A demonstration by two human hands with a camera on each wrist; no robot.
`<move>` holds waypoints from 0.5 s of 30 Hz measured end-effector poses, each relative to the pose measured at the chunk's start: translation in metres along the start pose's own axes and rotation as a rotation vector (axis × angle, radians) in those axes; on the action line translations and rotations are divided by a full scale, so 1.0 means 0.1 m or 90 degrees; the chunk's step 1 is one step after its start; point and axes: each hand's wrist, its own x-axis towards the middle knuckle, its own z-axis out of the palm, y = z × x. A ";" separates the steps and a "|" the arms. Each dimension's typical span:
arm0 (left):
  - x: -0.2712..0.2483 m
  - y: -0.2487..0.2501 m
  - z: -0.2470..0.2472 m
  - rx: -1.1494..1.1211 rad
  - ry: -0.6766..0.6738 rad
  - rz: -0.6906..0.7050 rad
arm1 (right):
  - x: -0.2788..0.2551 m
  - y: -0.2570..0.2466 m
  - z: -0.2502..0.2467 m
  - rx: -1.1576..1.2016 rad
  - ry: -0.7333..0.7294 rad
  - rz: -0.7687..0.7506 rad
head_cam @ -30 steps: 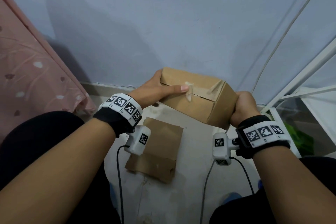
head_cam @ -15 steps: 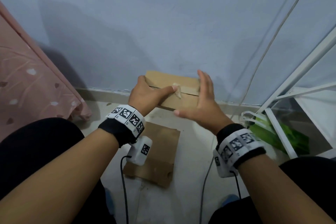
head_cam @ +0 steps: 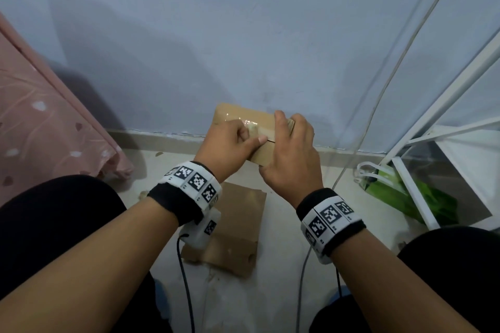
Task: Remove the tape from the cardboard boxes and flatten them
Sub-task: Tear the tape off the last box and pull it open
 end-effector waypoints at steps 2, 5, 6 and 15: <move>0.02 -0.02 -0.01 -0.001 -0.031 0.007 | -0.01 0.00 0.01 -0.017 -0.015 -0.010; 0.06 -0.03 -0.08 -0.020 -0.066 0.009 | -0.02 0.01 0.03 -0.012 -0.034 -0.023; 0.08 -0.04 -0.10 -0.027 -0.078 0.003 | -0.01 0.01 0.03 -0.012 -0.037 -0.024; 0.15 -0.04 -0.17 -0.002 -0.091 -0.017 | -0.02 0.14 0.04 -0.110 -0.035 0.058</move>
